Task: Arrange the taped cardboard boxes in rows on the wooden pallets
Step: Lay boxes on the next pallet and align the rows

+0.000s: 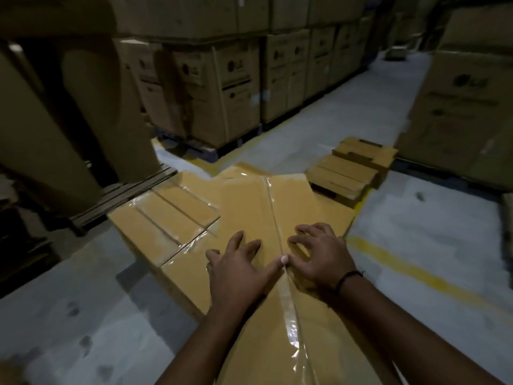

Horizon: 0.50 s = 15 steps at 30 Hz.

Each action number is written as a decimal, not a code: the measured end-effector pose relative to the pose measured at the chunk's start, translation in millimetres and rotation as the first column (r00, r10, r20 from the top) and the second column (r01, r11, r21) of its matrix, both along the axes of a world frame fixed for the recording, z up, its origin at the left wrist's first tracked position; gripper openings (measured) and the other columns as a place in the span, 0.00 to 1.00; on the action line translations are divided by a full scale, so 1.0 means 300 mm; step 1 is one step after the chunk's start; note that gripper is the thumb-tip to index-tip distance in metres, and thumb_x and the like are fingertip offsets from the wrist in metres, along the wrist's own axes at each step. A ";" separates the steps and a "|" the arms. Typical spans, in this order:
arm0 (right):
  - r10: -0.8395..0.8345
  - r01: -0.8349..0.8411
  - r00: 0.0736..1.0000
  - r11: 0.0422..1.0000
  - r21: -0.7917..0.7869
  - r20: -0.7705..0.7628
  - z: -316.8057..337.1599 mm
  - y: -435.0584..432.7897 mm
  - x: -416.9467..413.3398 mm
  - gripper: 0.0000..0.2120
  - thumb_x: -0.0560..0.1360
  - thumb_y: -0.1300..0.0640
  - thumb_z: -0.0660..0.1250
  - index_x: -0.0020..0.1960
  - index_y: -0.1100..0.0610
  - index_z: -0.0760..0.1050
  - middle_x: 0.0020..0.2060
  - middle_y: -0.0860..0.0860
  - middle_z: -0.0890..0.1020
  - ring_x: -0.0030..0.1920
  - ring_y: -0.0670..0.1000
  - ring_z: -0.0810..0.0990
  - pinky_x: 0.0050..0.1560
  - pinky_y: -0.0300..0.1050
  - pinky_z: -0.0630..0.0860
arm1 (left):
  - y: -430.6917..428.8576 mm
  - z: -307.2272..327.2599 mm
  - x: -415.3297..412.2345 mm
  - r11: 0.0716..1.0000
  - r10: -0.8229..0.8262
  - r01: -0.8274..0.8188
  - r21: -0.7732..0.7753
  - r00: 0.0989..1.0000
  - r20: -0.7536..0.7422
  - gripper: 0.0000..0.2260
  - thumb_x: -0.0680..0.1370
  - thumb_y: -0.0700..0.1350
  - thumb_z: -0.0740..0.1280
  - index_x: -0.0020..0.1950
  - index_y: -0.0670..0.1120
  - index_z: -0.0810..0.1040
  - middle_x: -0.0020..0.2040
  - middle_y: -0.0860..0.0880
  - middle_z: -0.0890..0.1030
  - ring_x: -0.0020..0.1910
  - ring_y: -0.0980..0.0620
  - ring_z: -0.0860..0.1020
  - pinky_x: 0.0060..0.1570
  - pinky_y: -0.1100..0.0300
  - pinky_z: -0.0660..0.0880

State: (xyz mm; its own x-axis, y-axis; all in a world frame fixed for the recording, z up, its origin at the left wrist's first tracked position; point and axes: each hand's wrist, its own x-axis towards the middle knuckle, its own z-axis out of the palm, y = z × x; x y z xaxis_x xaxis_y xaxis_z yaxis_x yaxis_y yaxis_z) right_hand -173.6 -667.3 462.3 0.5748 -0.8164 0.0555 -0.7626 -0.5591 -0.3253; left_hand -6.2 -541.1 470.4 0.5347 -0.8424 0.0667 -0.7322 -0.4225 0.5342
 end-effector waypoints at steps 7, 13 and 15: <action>-0.131 0.131 0.991 0.991 -0.001 -0.001 -0.017 -0.357 -0.110 0.28 0.71 0.29 0.62 0.67 0.40 0.76 0.73 0.39 0.70 0.74 0.49 0.61 0.64 0.59 0.66 | -0.417 -0.027 -0.070 0.986 -0.165 0.164 0.042 0.985 0.043 0.40 0.65 0.82 0.59 0.72 0.64 0.74 0.80 0.61 0.61 0.69 0.44 0.60 0.67 0.45 0.67; -0.132 0.131 0.991 0.991 0.014 0.037 -0.083 -0.687 -0.226 0.25 0.73 0.31 0.65 0.65 0.41 0.78 0.72 0.39 0.71 0.73 0.49 0.61 0.64 0.59 0.66 | -0.751 -0.058 -0.183 0.984 -0.165 0.161 0.081 0.985 0.055 0.41 0.65 0.83 0.58 0.73 0.64 0.73 0.80 0.61 0.62 0.70 0.43 0.60 0.67 0.45 0.69; -0.106 0.105 0.993 0.994 0.019 0.051 -0.106 -0.800 -0.264 0.26 0.72 0.30 0.64 0.65 0.41 0.78 0.72 0.39 0.71 0.72 0.49 0.62 0.64 0.58 0.67 | -0.854 -0.067 -0.236 0.989 -0.123 0.117 0.088 0.991 0.061 0.41 0.65 0.83 0.58 0.72 0.64 0.74 0.80 0.60 0.63 0.70 0.43 0.61 0.67 0.45 0.68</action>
State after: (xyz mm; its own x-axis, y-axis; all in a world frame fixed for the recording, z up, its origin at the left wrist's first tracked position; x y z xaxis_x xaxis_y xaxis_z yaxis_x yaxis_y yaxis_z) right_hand -252.8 -907.4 430.6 0.4824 -0.8732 0.0696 -0.7986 -0.4711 -0.3745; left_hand -77.1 -797.3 450.2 0.4264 -0.9042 0.0247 -0.8127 -0.3710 0.4494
